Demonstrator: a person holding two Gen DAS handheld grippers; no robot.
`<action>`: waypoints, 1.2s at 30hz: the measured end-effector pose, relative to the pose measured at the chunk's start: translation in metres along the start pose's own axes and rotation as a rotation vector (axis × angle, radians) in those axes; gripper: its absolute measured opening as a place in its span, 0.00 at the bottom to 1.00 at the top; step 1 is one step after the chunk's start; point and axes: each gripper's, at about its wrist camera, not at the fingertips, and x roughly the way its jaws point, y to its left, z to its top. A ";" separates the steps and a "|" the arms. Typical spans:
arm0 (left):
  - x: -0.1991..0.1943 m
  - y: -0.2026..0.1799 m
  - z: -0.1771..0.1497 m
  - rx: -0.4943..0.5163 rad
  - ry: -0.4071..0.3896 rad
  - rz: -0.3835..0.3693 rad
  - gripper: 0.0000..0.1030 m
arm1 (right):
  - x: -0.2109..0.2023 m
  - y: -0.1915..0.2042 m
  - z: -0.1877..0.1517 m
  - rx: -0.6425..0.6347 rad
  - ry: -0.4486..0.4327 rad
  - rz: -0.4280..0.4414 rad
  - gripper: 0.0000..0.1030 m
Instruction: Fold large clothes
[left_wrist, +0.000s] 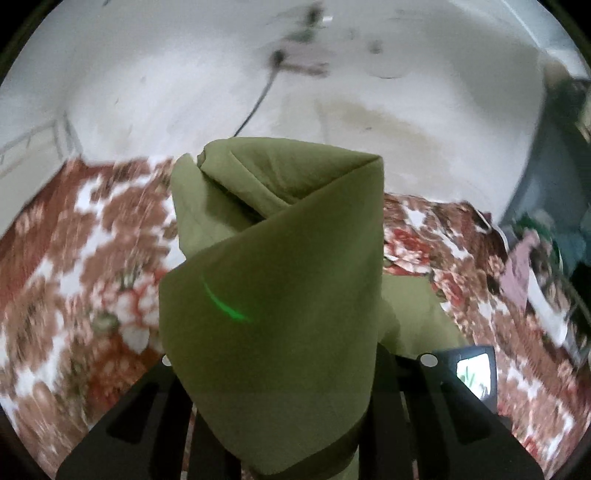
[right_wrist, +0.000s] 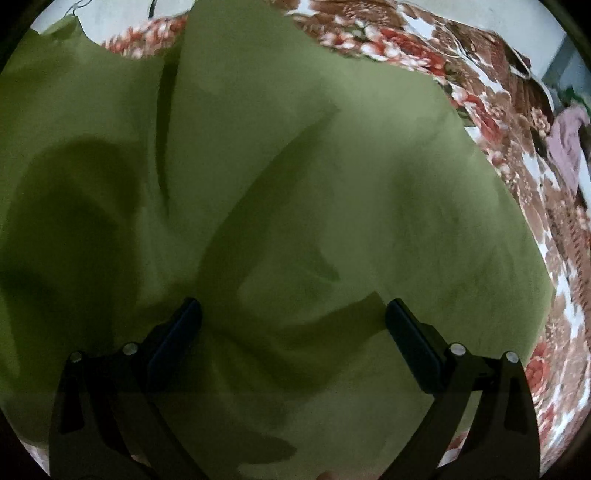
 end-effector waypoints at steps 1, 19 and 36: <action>-0.002 -0.011 0.002 0.040 -0.006 -0.007 0.17 | 0.002 -0.001 0.001 -0.003 0.016 0.014 0.95; 0.038 -0.215 -0.041 0.656 0.041 0.014 0.18 | -0.065 -0.206 0.007 0.221 -0.138 -0.097 0.95; 0.127 -0.338 -0.206 1.190 0.219 0.115 0.21 | -0.082 -0.330 -0.018 0.210 -0.148 -0.142 0.95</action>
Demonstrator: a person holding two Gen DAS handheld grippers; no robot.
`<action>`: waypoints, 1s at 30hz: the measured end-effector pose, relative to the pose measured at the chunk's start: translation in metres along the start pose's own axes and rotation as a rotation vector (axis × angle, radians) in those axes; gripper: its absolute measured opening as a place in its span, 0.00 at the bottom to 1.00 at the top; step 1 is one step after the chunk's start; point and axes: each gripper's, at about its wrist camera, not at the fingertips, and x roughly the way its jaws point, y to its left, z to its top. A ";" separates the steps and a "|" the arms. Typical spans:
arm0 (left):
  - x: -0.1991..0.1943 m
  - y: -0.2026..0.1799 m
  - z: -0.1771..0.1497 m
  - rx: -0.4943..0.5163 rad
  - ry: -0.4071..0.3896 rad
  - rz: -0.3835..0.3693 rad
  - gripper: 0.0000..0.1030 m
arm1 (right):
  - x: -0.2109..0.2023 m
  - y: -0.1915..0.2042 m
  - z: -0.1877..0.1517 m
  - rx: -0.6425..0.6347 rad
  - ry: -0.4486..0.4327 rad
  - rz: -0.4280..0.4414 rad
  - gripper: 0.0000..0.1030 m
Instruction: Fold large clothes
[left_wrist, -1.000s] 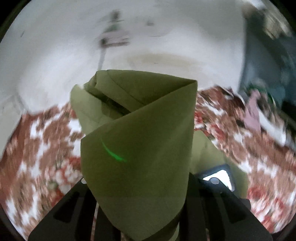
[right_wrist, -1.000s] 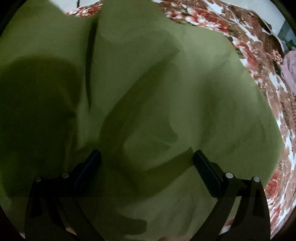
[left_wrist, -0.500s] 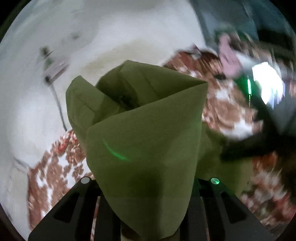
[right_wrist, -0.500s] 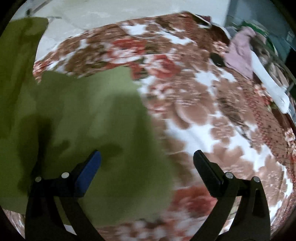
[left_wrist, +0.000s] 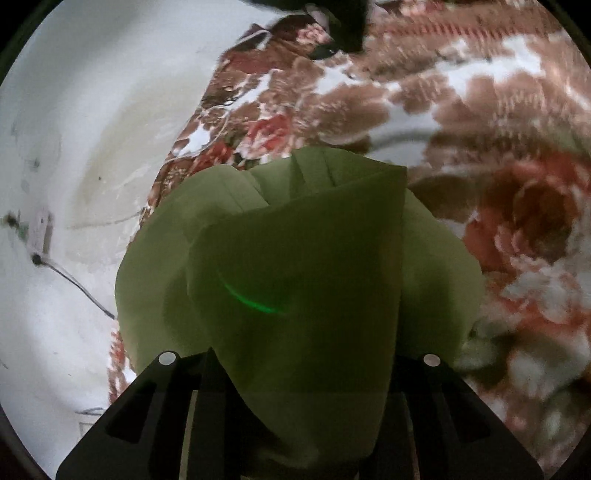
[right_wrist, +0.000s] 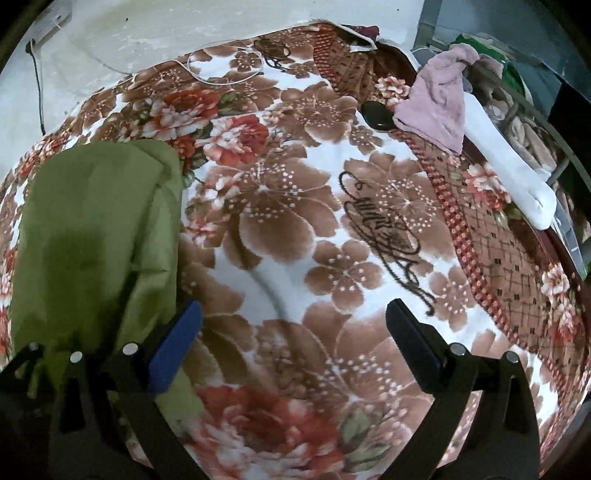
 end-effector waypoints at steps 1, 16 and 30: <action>0.006 -0.009 0.003 0.017 0.011 0.023 0.22 | 0.001 -0.004 0.000 -0.001 0.000 0.006 0.95; -0.054 -0.063 0.001 -0.026 -0.067 -0.113 0.79 | -0.027 0.027 0.029 -0.119 -0.010 0.102 0.95; -0.105 0.120 -0.070 -0.379 -0.176 -0.190 0.92 | -0.013 0.165 0.099 -0.424 -0.052 0.129 0.95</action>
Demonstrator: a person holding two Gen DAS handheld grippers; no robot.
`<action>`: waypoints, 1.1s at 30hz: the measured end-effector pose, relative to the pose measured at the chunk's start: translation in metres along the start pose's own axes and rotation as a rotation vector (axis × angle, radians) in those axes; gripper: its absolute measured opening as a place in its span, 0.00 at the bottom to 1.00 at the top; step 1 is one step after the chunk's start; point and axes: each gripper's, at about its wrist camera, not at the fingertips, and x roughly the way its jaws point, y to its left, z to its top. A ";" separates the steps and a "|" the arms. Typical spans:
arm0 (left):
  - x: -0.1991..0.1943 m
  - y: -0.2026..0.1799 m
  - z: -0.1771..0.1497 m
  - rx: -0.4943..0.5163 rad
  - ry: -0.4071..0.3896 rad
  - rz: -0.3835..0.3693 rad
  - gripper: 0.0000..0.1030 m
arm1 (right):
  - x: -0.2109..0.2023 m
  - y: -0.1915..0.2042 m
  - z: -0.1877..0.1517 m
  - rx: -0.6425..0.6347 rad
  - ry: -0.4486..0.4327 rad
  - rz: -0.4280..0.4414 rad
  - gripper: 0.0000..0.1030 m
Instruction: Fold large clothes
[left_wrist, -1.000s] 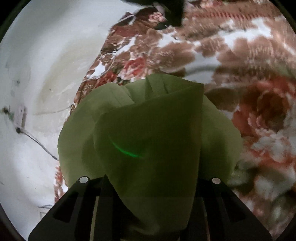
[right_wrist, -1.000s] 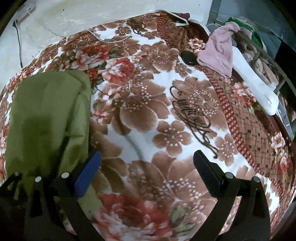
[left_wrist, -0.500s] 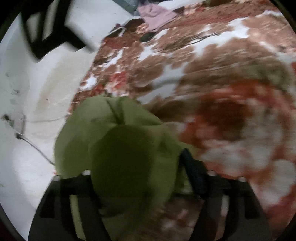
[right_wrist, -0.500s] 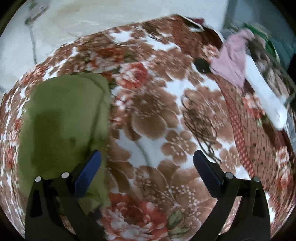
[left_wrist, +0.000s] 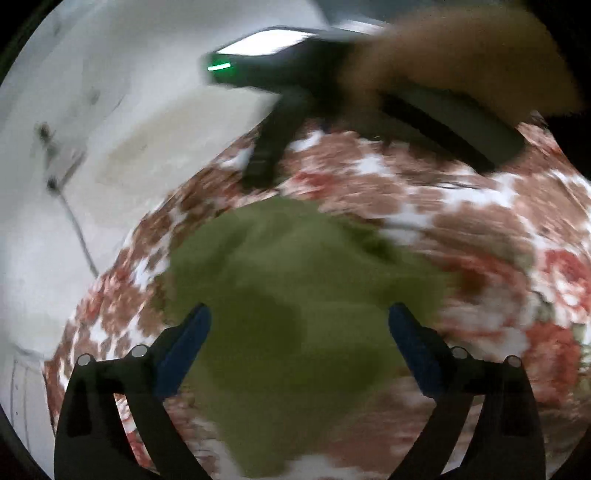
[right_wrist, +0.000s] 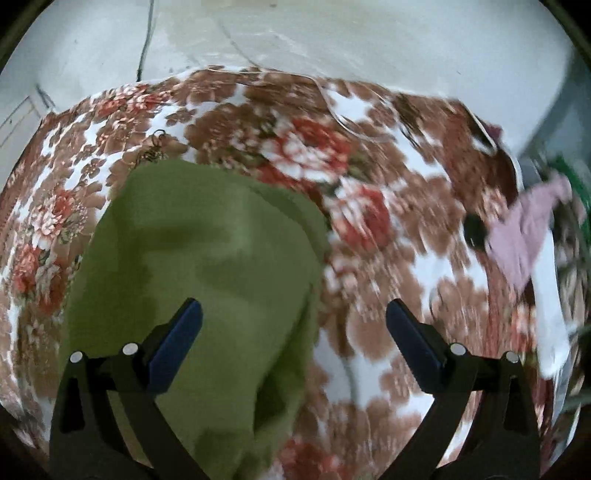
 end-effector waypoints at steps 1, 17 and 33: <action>0.011 0.019 -0.003 -0.019 0.020 -0.011 0.92 | 0.016 0.009 0.010 -0.016 0.013 -0.009 0.95; 0.086 0.013 -0.072 0.074 0.168 -0.160 0.91 | 0.182 0.002 0.041 -0.079 0.148 -0.065 0.95; 0.116 0.145 0.023 -0.174 0.062 -0.158 0.93 | 0.034 0.036 -0.072 0.034 0.067 0.122 0.95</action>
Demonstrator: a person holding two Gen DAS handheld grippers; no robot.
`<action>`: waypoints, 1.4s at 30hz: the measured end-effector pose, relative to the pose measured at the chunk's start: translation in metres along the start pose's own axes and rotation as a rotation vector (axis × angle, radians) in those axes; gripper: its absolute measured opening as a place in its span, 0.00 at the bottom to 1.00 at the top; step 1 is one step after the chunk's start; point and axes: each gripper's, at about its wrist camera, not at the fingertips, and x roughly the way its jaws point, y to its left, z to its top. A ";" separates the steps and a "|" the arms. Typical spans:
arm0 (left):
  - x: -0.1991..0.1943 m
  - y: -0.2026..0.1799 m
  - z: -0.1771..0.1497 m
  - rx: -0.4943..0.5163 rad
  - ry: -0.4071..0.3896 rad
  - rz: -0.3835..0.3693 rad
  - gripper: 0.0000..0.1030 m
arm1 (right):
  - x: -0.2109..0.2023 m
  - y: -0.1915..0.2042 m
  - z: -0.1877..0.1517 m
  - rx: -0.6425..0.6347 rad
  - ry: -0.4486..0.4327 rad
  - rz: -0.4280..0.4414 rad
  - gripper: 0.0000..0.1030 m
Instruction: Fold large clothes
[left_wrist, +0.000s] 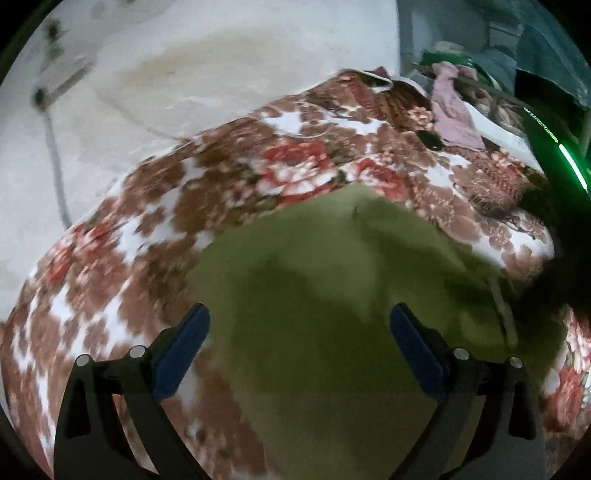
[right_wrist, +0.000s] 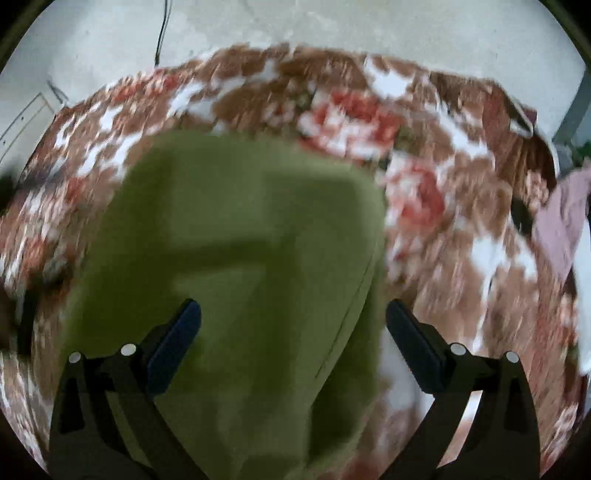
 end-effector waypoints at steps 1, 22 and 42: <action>0.017 -0.002 0.008 0.013 0.011 -0.027 0.93 | 0.006 0.004 -0.015 0.000 0.018 -0.010 0.95; 0.015 0.105 -0.057 -0.490 0.259 -0.283 0.95 | -0.004 -0.118 -0.066 0.327 0.097 0.168 0.95; 0.086 0.072 -0.138 -0.696 0.332 -0.640 0.96 | 0.105 -0.068 -0.026 0.396 0.322 0.411 0.96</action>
